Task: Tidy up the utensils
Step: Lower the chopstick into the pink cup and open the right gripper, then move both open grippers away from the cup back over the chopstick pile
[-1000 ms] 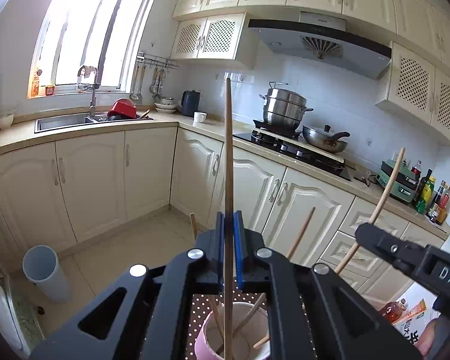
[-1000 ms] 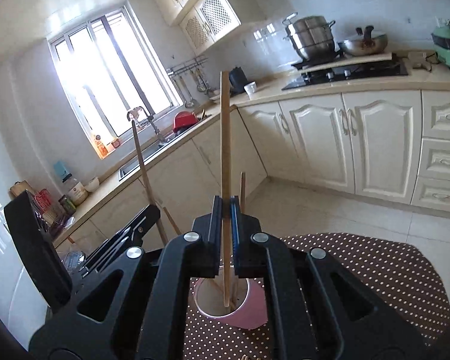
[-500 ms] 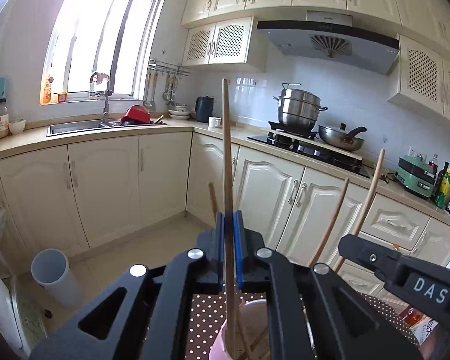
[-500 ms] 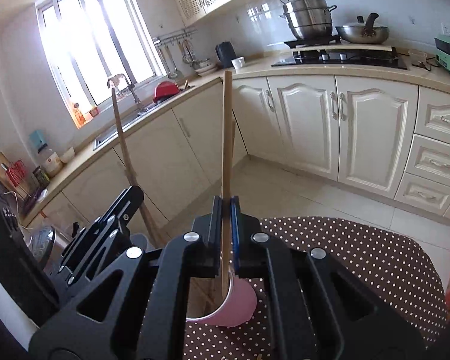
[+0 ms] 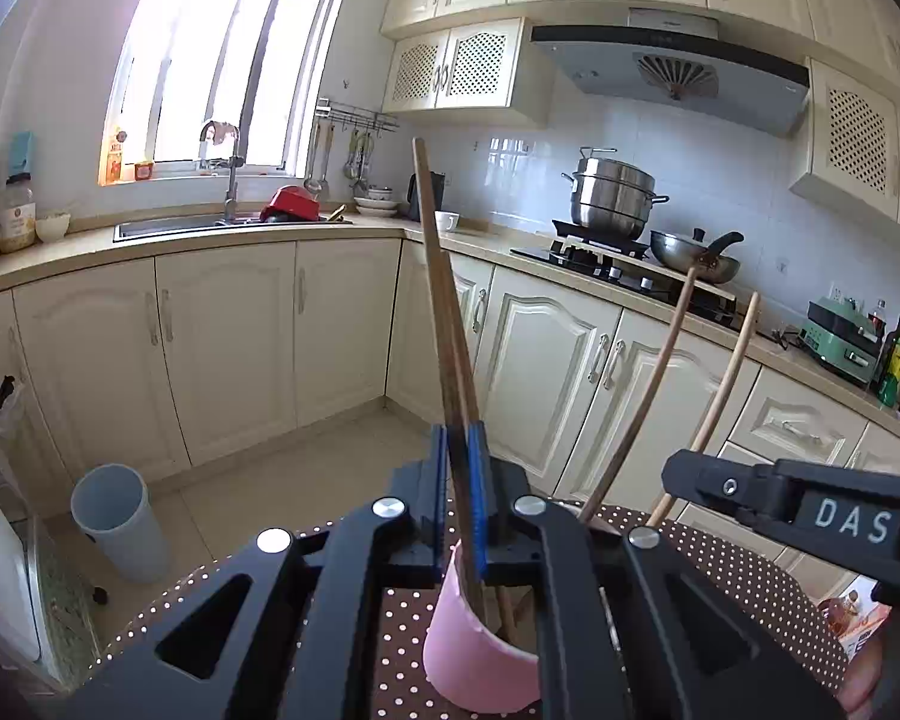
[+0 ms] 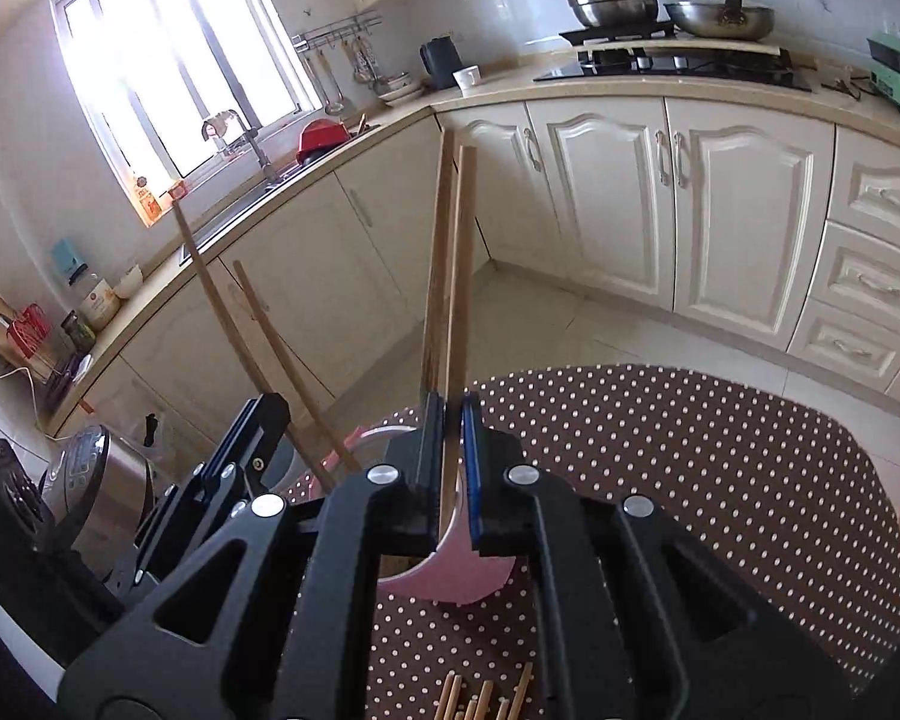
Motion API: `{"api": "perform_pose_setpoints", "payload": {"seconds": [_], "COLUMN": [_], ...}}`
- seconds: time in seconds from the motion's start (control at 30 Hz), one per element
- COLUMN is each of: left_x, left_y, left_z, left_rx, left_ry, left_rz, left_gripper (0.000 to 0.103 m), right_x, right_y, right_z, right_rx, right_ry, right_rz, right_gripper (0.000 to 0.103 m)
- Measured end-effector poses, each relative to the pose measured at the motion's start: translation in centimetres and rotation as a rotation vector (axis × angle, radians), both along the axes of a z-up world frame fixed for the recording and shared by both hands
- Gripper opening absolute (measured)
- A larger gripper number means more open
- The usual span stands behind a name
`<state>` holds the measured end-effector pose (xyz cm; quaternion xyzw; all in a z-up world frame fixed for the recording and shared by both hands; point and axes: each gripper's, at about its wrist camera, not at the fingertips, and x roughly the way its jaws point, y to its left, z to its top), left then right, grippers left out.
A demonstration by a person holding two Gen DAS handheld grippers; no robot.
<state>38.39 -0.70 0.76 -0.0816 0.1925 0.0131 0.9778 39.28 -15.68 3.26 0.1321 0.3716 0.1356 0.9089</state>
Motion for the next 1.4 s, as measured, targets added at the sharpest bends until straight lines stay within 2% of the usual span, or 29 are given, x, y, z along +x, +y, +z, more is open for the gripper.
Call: {"api": "perform_pose_setpoints", "payload": {"seconds": [0.03, 0.1, 0.13, 0.17, 0.2, 0.3, 0.33, 0.53, 0.83, 0.97, 1.23, 1.4], "left_x": [-0.3, -0.8, -1.0, -1.2, -1.4, -1.7, -1.8, -2.9, -5.1, -6.3, -9.4, -11.1], "left_y": [-0.2, -0.4, -0.5, -0.5, -0.4, -0.2, 0.0, 0.3, 0.2, 0.1, 1.1, 2.2], "left_z": [-0.1, -0.3, -0.3, -0.4, -0.5, -0.7, -0.8, -1.0, -0.2, 0.1, 0.5, -0.1], "left_rx": [0.015, 0.038, 0.043, 0.044, 0.044, 0.035, 0.029, 0.036, 0.074, 0.090, 0.060, 0.047], "left_ry": [-0.003, -0.006, -0.005, -0.006, -0.006, 0.011, 0.017, 0.028, 0.040, 0.044, 0.051, 0.084], "left_rz": [0.001, 0.003, 0.001, 0.003, 0.005, 0.000, -0.002, -0.006, -0.023, -0.022, -0.021, -0.009], "left_gripper": [0.008, 0.008, 0.008, 0.008, 0.009, 0.015, 0.021, 0.029, 0.030, 0.035, 0.042, 0.043], "right_x": [0.0, -0.2, -0.4, -0.5, -0.8, -1.7, -2.0, -2.8, -4.9, -6.5, -10.0, -11.9], "right_y": [-0.1, -0.2, -0.2, -0.3, -0.3, -0.2, -0.1, -0.1, -0.7, -0.7, -0.6, -0.5], "right_z": [-0.2, -0.4, -0.4, -0.3, -0.2, 0.5, 0.6, 0.6, 1.1, 1.5, 2.7, 2.6], "right_rx": [0.000, -0.008, -0.017, -0.032, -0.039, -0.098, -0.119, -0.138, -0.146, -0.163, -0.202, -0.225], "right_ry": [0.009, 0.019, 0.024, 0.028, 0.019, -0.038, -0.046, -0.030, -0.025, -0.030, -0.062, -0.049], "right_rz": [-0.003, -0.009, -0.015, -0.026, -0.033, -0.057, -0.058, -0.060, -0.068, -0.066, -0.064, -0.062], "right_gripper": [0.009, 0.018, 0.035, 0.068, 0.074, 0.074, 0.074, 0.074, 0.075, 0.076, 0.083, 0.086]}}
